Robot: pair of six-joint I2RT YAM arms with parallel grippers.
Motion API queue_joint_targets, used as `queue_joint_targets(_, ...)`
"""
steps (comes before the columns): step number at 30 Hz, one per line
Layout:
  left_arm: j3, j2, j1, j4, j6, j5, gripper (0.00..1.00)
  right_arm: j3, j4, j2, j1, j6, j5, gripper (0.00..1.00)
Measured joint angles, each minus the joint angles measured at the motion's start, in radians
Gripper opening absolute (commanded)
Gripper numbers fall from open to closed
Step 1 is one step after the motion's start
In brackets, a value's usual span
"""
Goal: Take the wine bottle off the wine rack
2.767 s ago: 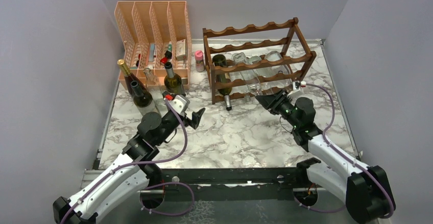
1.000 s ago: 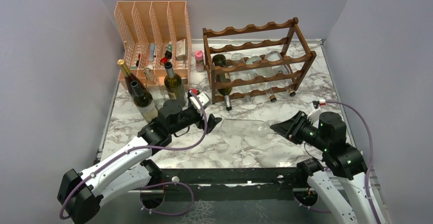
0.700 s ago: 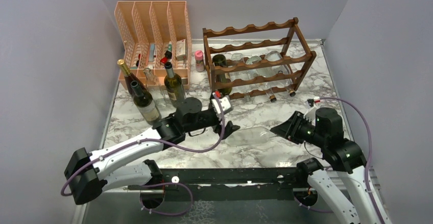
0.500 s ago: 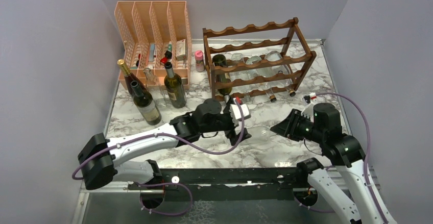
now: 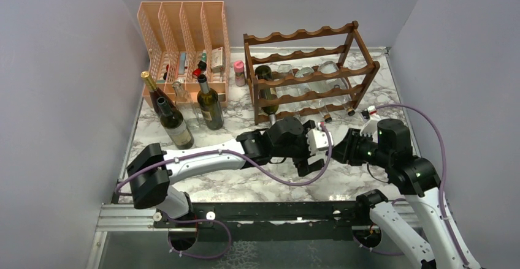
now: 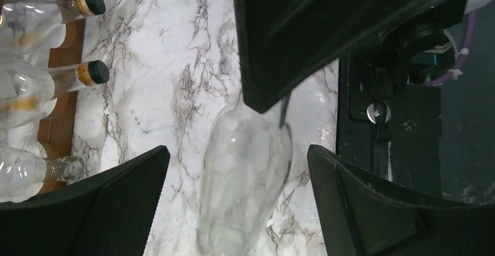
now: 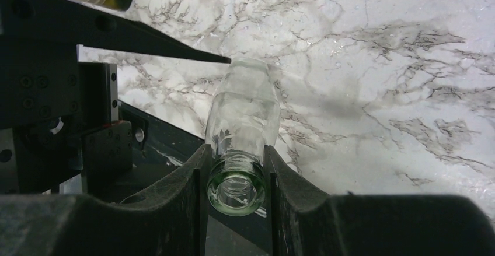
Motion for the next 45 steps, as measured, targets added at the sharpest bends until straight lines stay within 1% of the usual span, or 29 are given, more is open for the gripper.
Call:
queue_joint_targets(4,0.076,0.067,-0.004,-0.062,0.024,-0.006,0.82,0.010,-0.008,0.001,0.000,-0.034,-0.007,0.01)
queue_joint_targets(8,0.114,0.109,-0.018,-0.108,0.041,-0.014,0.68,0.030,-0.021,0.009,0.000,-0.066,-0.007,0.01)
queue_joint_targets(9,0.123,0.118,-0.022,-0.126,0.045,-0.021,0.66,0.034,-0.023,0.011,0.000,-0.072,-0.008,0.01)
queue_joint_targets(17,0.171,0.149,-0.033,-0.174,0.058,-0.055,0.67,0.042,-0.029,0.014,-0.001,-0.109,-0.008,0.01)
queue_joint_targets(18,0.175,0.152,-0.033,-0.177,0.058,-0.056,0.65,0.042,-0.029,0.014,-0.001,-0.112,-0.008,0.01)
queue_joint_targets(21,0.185,0.163,-0.034,-0.181,0.054,-0.056,0.51,0.042,-0.028,0.014,-0.001,-0.115,-0.008,0.01)
queue_joint_targets(22,0.185,0.163,-0.035,-0.180,0.055,-0.059,0.47,0.042,-0.027,0.014,-0.001,-0.116,-0.008,0.02)
queue_joint_targets(24,0.185,0.161,-0.037,-0.179,0.058,-0.070,0.41,0.043,-0.019,0.015,-0.002,-0.122,-0.008,0.10)
queue_joint_targets(26,0.176,0.156,-0.041,-0.164,0.053,-0.085,0.34,0.045,-0.019,0.014,-0.004,-0.127,-0.009,0.32)
queue_joint_targets(28,0.147,0.141,-0.043,-0.129,0.048,-0.101,0.29,0.045,-0.016,0.015,-0.004,-0.130,-0.012,0.52)
queue_joint_targets(30,0.108,0.118,-0.047,-0.092,0.043,-0.122,0.28,0.047,-0.013,0.018,-0.004,-0.119,-0.026,0.66)
queue_joint_targets(33,0.034,0.060,-0.045,-0.047,0.036,-0.179,0.27,0.078,-0.011,0.020,-0.004,-0.108,-0.033,0.84)
queue_joint_targets(35,-0.019,0.010,-0.043,-0.023,0.034,-0.212,0.27,0.110,-0.008,0.023,-0.004,-0.101,-0.026,0.90)
queue_joint_targets(37,-0.079,-0.046,-0.042,0.005,0.029,-0.251,0.27,0.146,0.003,0.028,-0.004,-0.092,0.002,0.92)
queue_joint_targets(41,-0.187,-0.167,-0.042,0.036,0.008,-0.341,0.27,0.233,0.051,0.048,-0.004,-0.084,0.066,0.92)
queue_joint_targets(45,-0.234,-0.254,-0.030,0.037,-0.027,-0.428,0.27,0.304,0.124,0.089,-0.004,-0.085,0.107,0.92)
